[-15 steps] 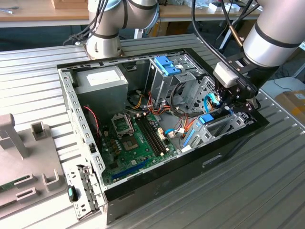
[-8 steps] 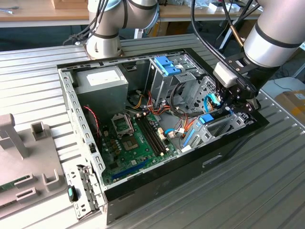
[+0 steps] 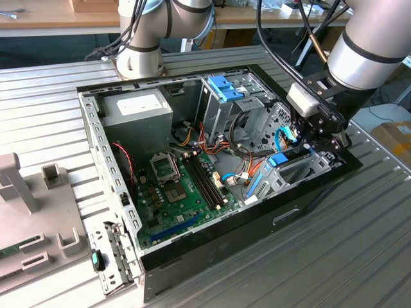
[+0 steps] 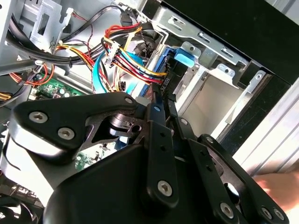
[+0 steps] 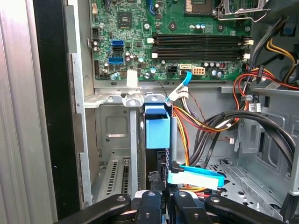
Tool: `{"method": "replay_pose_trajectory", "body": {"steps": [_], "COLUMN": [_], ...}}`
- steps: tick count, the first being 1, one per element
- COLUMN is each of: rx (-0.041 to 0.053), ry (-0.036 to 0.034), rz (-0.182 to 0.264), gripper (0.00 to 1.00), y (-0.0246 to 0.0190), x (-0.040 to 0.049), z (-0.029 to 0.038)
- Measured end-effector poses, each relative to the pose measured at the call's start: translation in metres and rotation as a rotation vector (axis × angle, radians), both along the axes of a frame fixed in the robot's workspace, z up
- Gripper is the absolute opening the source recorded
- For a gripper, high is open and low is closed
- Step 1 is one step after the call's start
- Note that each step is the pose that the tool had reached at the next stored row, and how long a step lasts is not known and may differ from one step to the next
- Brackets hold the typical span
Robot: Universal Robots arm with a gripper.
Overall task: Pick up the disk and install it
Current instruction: 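Insert the first disk wire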
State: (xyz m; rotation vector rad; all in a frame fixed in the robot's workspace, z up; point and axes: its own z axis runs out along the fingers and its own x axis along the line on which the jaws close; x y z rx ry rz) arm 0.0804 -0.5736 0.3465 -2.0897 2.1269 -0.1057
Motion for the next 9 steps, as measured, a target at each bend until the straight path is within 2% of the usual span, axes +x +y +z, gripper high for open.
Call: {"method": "replay_pose_trajectory", "body": {"steps": [1, 2, 3, 5, 7, 9], "rx": [-0.0008, -0.0064, -0.0236, -0.0371, -0.0384, -0.0383], "ry": [0.0, -0.0001, 0.0, 0.0, 0.0, 0.0], "rz": [0.0, 0.0, 0.0, 0.0, 0.0, 0.0], "gripper": [0.16, 0.16, 0.16, 0.16, 0.16, 0.16], "y": [0.0004, 0.0017, 0.0034, 0.0047, 0.008, 0.0081], "x": [-0.0001, -0.0002, -0.0002, -0.0002, -0.0003, -0.0003], "z": [0.0001, 0.0001, 0.0001, 0.0, 0.0001, 0.0]}}
